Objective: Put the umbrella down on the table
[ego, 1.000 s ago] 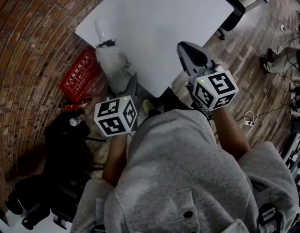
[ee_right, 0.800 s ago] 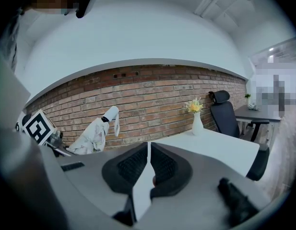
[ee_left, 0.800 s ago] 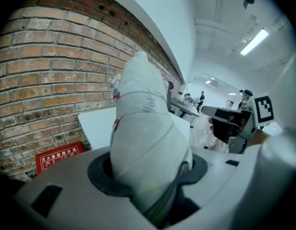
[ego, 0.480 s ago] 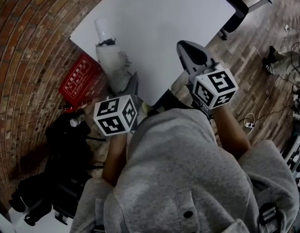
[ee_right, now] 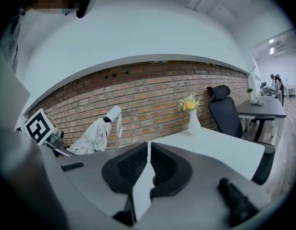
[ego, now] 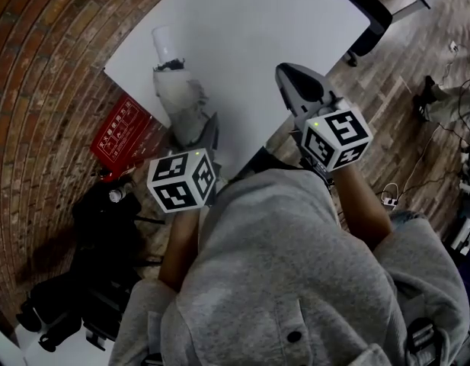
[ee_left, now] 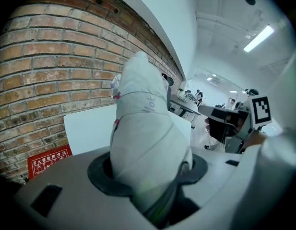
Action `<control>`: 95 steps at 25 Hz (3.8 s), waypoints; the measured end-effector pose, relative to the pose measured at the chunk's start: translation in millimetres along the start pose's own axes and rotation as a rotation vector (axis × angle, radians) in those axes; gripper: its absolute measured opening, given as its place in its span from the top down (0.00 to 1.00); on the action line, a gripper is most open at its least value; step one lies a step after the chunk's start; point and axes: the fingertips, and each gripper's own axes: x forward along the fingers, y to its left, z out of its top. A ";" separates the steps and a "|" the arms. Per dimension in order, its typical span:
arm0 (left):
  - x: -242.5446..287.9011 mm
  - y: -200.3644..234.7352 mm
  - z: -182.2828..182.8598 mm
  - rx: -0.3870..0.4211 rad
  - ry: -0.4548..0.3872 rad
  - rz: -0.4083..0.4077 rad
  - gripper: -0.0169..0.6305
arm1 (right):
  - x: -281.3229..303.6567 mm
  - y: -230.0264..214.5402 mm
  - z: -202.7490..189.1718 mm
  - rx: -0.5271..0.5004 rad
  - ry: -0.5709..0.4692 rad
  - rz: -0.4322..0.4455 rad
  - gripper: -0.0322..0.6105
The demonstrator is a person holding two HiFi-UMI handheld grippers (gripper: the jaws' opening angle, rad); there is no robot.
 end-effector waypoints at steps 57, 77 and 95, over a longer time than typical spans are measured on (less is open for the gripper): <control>153.0 40.7 -42.0 -0.046 0.313 0.095 0.61 | 131.8 -83.0 -17.9 0.047 0.148 0.123 0.89; 176.8 55.9 -64.5 -0.018 0.423 0.138 0.60 | 160.0 -88.4 -34.7 0.079 0.209 0.158 0.89; 178.0 43.5 -73.0 0.003 0.496 0.129 0.49 | 144.5 -86.5 -25.9 0.070 0.174 0.148 0.89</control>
